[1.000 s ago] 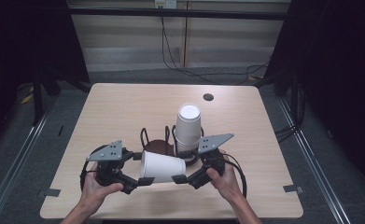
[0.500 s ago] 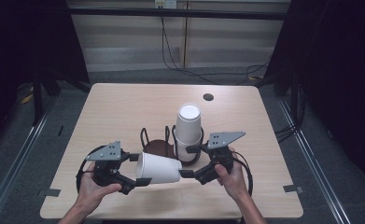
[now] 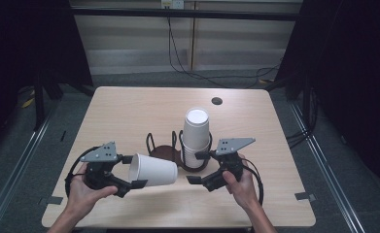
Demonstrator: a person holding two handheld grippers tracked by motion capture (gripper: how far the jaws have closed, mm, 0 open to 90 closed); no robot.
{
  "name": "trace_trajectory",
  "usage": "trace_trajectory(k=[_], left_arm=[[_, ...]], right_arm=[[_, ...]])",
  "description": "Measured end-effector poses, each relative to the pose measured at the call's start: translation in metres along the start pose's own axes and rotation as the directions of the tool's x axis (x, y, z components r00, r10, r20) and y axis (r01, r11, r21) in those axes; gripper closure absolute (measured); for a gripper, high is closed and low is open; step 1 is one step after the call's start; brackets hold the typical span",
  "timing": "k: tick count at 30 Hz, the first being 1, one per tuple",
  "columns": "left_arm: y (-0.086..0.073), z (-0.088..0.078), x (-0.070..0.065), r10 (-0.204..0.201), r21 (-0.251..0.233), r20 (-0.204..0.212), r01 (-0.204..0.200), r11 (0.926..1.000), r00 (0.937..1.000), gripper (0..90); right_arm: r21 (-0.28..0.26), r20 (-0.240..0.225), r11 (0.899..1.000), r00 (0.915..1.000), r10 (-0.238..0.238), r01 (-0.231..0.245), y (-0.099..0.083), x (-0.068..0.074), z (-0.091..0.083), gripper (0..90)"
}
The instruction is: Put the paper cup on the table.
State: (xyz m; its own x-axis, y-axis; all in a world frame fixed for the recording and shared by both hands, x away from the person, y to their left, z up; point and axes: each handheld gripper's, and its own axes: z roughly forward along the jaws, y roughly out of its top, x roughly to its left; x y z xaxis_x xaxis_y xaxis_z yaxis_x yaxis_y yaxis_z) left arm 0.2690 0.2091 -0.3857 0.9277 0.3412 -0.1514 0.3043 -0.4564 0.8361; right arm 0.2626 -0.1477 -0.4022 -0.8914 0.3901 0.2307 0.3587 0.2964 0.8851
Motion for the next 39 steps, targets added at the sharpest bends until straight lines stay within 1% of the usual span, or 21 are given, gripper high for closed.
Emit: trace_trajectory(k=[1,2,4,6,9,12,14,15,17,18,19,20,22,24,28,29,31,35,36,38,39], left_arm=[[0.000,-0.002,0.002,-0.011,0.000,0.006,0.011,0.9999,0.9999,16.5],[0.000,-0.005,0.003,-0.010,0.007,0.004,0.010,0.9999,0.9999,16.5],[0.000,-0.009,0.005,0.003,0.033,-0.027,-0.002,0.9995,0.9996,16.5],[0.000,-0.012,0.010,0.008,0.056,-0.035,-0.006,0.9984,0.9993,16.0],[-0.002,-0.017,0.018,0.011,0.081,-0.076,-0.005,0.9967,0.9971,15.8],[-0.002,-0.025,0.022,0.008,0.078,-0.101,0.000,0.9969,0.9949,15.8],[-0.002,-0.029,0.025,0.019,0.101,-0.126,-0.006,0.9948,0.9919,15.8],[-0.002,-0.030,0.027,0.016,0.112,-0.132,-0.001,0.9938,0.9911,15.8],[-0.001,-0.034,0.031,0.002,0.113,-0.135,0.014,0.9935,0.9908,15.7],[-0.001,-0.035,0.032,-0.004,0.107,-0.160,0.022,0.9940,0.9871,15.6],[-0.002,-0.037,0.033,0.002,0.102,-0.169,0.016,0.9947,0.9856,15.6],[-0.002,-0.039,0.034,-0.015,0.088,-0.157,0.029,0.9957,0.9874,15.7],[-0.003,-0.042,0.035,-0.024,0.075,-0.146,0.035,0.9966,0.9891,15.7],[-0.004,-0.044,0.035,-0.019,0.085,-0.138,0.031,0.9958,0.9903,15.7],[-0.002,-0.052,0.037,-0.014,0.108,-0.147,0.030,0.9937,0.9891,15.7],[-0.001,-0.054,0.038,-0.001,0.127,-0.151,0.020,0.9917,0.9886,15.7],[0.001,-0.055,0.040,0.005,0.151,-0.169,0.021,0.9883,0.9857,15.7],[0.006,-0.059,0.043,0.017,0.178,-0.201,0.020,0.9838,0.9795,15.7],[0.007,-0.060,0.044,0.011,0.183,-0.203,0.027,0.9828,0.9792,15.7],[0.010,-0.060,0.048,0.017,0.217,-0.219,0.032,0.9756,0.9756,15.7],[0.012,-0.061,0.051,0.031,0.241,-0.235,0.027,0.9702,0.9716,15.7]], right_arm=[[0.006,0.006,1.000,1.0000,-0.002,0.002,0.000,0.000,0.000,14.3],[0.011,0.010,1.000,0.9999,-0.006,0.006,0.000,0.000,0.000,14.3],[0.012,0.018,1.000,0.9998,-0.005,0.005,0.000,0.000,-0.001,14.3],[0.009,0.021,1.000,0.9998,-0.001,0.001,-0.001,-0.001,-0.001,14.3],[0.017,0.023,1.000,0.9997,0.000,0.000,-0.002,-0.001,0.000,14.3],[0.025,0.030,1.000,0.9995,0.002,-0.003,-0.003,-0.002,0.000,14.3],[0.024,0.032,1.000,0.9995,0.003,-0.004,-0.003,-0.002,0.000,14.3],[0.022,0.033,1.000,0.9994,0.003,-0.004,-0.003,-0.002,0.000,14.4],[0.024,0.034,1.000,0.9994,0.002,-0.003,-0.003,-0.002,-0.001,14.4],[0.022,0.035,1.000,0.9994,0.004,-0.005,-0.003,-0.002,-0.002,14.4],[0.022,0.035,1.000,0.9994,0.006,-0.007,-0.003,-0.002,-0.002,14.4],[0.026,0.038,1.000,0.9993,0.006,-0.007,-0.004,-0.002,-0.002,14.4],[0.028,0.037,1.000,0.9993,0.008,-0.009,-0.004,-0.003,-0.001,14.4],[0.029,0.040,1.000,0.9992,0.009,-0.010,-0.005,-0.003,0.000,14.4],[0.030,0.040,0.999,0.9991,0.011,-0.012,-0.005,-0.004,0.000,14.4],[0.031,0.041,0.999,0.9991,0.011,-0.012,-0.005,-0.004,0.000,14.4],[0.031,0.042,0.999,0.9991,0.011,-0.012,-0.005,-0.003,0.000,14.4],[0.033,0.044,0.999,0.9990,0.012,-0.013,-0.005,-0.003,-0.001,14.5],[0.034,0.045,0.999,0.9989,0.011,-0.013,-0.005,-0.003,-0.001,14.5],[0.032,0.045,0.999,0.9989,0.011,-0.012,-0.005,-0.004,-0.001,14.5],[0.033,0.046,0.999,0.9989,0.010,-0.012,-0.005,-0.004,-0.001,14.5]])
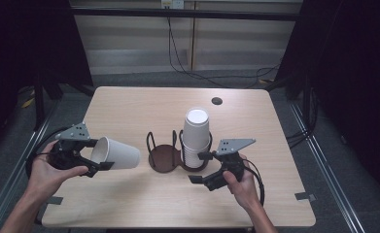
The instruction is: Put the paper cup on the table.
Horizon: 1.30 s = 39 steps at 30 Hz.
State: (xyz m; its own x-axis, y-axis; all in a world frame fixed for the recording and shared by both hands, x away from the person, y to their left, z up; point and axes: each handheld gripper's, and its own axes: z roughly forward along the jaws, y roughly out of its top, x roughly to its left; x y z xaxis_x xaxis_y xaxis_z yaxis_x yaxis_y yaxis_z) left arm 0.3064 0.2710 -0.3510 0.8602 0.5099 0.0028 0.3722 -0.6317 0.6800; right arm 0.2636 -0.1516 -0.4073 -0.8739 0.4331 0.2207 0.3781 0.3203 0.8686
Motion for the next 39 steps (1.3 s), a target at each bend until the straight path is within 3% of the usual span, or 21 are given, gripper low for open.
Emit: trace_trajectory(k=[8,12,16,22,25,30,37,39], left_arm=[[0.011,0.002,0.011,0.007,0.093,-0.071,0.000,0.9957,0.9974,15.4],[0.014,0.004,0.017,0.014,0.150,-0.069,-0.003,0.9886,0.9975,15.0],[0.020,0.008,0.022,0.008,0.199,-0.092,0.010,0.9799,0.9957,14.7],[0.034,0.020,0.032,0.003,0.238,-0.068,0.014,0.9711,0.9977,14.5],[0.040,0.026,0.035,0.023,0.285,-0.073,-0.002,0.9585,0.9971,14.5],[0.045,0.039,0.040,0.027,0.349,-0.105,0.012,0.9371,0.9941,14.3],[0.049,0.057,0.045,0.037,0.434,-0.078,0.001,0.9011,0.9962,13.7],[0.050,0.062,0.046,0.025,0.436,-0.079,0.012,0.8998,0.9966,13.3]], right_arm=[[0.003,0.002,1.000,1.0000,0.000,0.000,0.000,0.000,-0.001,14.6],[0.014,0.009,1.000,0.9999,-0.005,0.004,0.000,0.000,0.001,14.6],[0.022,0.011,1.000,0.9999,-0.005,0.005,-0.001,0.000,0.002,14.6],[0.014,-0.001,1.000,1.0000,0.006,-0.006,-0.002,-0.001,0.003,14.8],[0.018,-0.002,1.000,1.0000,0.004,-0.004,-0.002,-0.001,0.004,14.8],[0.018,0.005,1.000,1.0000,0.006,-0.006,-0.002,-0.002,0.002,14.7],[0.019,0.009,1.000,0.9999,0.006,-0.006,-0.003,-0.002,0.002,14.8],[0.023,0.009,1.000,0.9999,0.007,-0.007,-0.003,-0.002,0.002,14.9]])
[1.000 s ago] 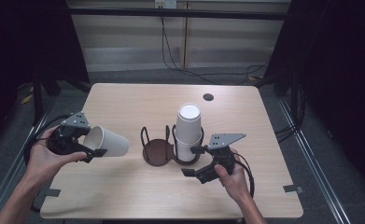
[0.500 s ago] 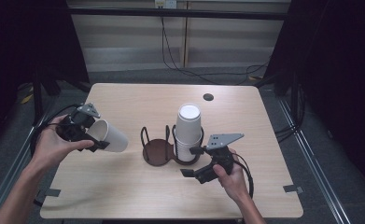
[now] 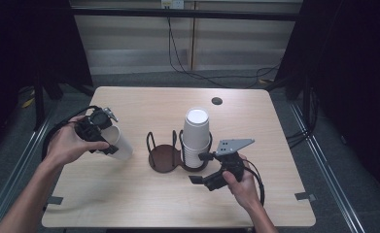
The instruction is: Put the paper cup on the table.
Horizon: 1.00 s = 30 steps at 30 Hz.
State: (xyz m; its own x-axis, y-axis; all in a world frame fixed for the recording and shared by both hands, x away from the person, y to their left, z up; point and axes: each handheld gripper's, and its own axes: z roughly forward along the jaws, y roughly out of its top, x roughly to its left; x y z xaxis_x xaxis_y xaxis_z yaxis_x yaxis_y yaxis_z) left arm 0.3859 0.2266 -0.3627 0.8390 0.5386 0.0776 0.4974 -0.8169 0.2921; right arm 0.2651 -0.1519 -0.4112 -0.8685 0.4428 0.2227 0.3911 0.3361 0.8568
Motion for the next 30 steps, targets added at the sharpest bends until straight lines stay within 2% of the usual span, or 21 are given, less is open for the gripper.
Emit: trace_trajectory(k=[2,5,7,9,15,17,18,20,24,30], left_arm=[[0.004,0.006,-0.001,0.001,0.015,-0.019,-0.001,0.9999,0.9998,12.7],[0.007,0.010,0.000,0.014,0.045,-0.018,-0.013,0.9989,0.9997,12.0],[0.009,0.012,-0.001,0.016,0.035,-0.025,-0.015,0.9993,0.9996,11.8],[0.010,0.014,-0.001,0.029,0.050,-0.014,-0.029,0.9983,0.9995,11.8],[0.015,0.029,-0.001,0.023,0.117,-0.016,-0.021,0.9929,0.9996,10.9],[0.016,0.033,-0.001,0.018,0.094,-0.005,-0.018,0.9954,0.9998,10.3],[0.017,0.034,-0.001,0.010,0.099,-0.006,-0.009,0.9951,0.9999,10.1],[0.018,0.037,-0.002,0.026,0.105,-0.021,-0.023,0.9942,0.9994,8.9],[0.020,0.037,-0.003,0.025,0.116,-0.015,-0.023,0.9930,0.9996,8.5],[0.020,0.045,-0.002,0.029,0.100,-0.017,-0.027,0.9946,0.9995,7.6]], right_arm=[[0.002,0.000,1.000,1.0000,0.001,-0.001,0.000,0.000,0.000,14.8],[0.003,0.002,1.000,1.0000,0.002,-0.002,-0.001,0.000,0.001,14.9],[0.005,0.003,1.000,1.0000,0.002,-0.002,-0.001,-0.001,0.001,14.9],[0.008,0.001,1.000,1.0000,0.000,0.000,-0.001,0.000,0.001,14.9],[0.017,0.000,1.000,1.0000,0.004,-0.004,-0.001,0.000,0.003,15.0],[0.022,-0.003,1.000,1.0000,0.004,-0.003,-0.001,0.000,0.004,15.1],[0.023,-0.004,1.000,1.0000,0.001,-0.001,-0.001,0.000,0.005,15.1],[0.028,-0.003,1.000,1.0000,0.000,0.000,-0.001,0.000,0.006,15.1],[0.030,-0.001,1.000,1.0000,0.002,-0.002,-0.001,0.000,0.006,15.1],[0.038,0.000,0.999,1.0000,0.004,-0.004,-0.001,0.001,0.006,15.4]])
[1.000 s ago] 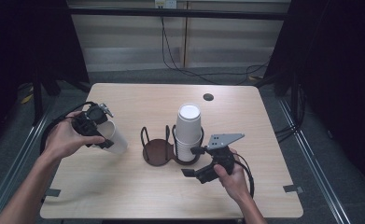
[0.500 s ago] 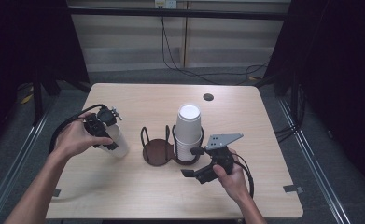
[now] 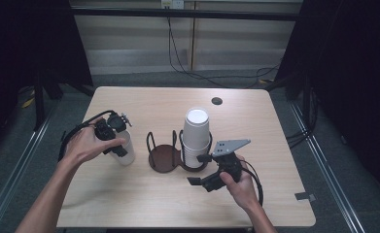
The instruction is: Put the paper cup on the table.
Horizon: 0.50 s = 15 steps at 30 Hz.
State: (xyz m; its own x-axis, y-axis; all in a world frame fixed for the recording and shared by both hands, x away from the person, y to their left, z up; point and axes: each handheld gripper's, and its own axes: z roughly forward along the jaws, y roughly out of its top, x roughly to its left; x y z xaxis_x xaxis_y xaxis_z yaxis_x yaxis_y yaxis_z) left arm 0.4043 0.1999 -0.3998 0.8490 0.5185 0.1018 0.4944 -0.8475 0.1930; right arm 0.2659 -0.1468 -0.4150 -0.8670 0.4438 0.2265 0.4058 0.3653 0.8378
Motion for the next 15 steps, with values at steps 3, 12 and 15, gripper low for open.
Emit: trace_trajectory(k=[3,12,15], left_arm=[[-0.0014,0.0024,0.0006,0.010,-0.019,0.000,-0.010,0.9998,0.9999,7.4],[-0.0052,0.0071,-0.0038,0.024,-0.034,-0.007,-0.024,0.9991,0.9997,6.9],[-0.0077,0.0079,-0.0040,0.041,-0.038,0.030,-0.040,0.9985,0.9987,6.5]], right_arm=[[0.001,0.001,1.000,1.0000,0.004,-0.004,-0.0004,-0.0006,0.0000,15.5],[0.009,0.014,1.000,0.9999,0.000,0.000,-0.0009,0.0002,0.0001,16.0],[0.007,0.015,1.000,0.9999,0.001,-0.001,-0.0011,-0.0002,0.0003,16.0]])
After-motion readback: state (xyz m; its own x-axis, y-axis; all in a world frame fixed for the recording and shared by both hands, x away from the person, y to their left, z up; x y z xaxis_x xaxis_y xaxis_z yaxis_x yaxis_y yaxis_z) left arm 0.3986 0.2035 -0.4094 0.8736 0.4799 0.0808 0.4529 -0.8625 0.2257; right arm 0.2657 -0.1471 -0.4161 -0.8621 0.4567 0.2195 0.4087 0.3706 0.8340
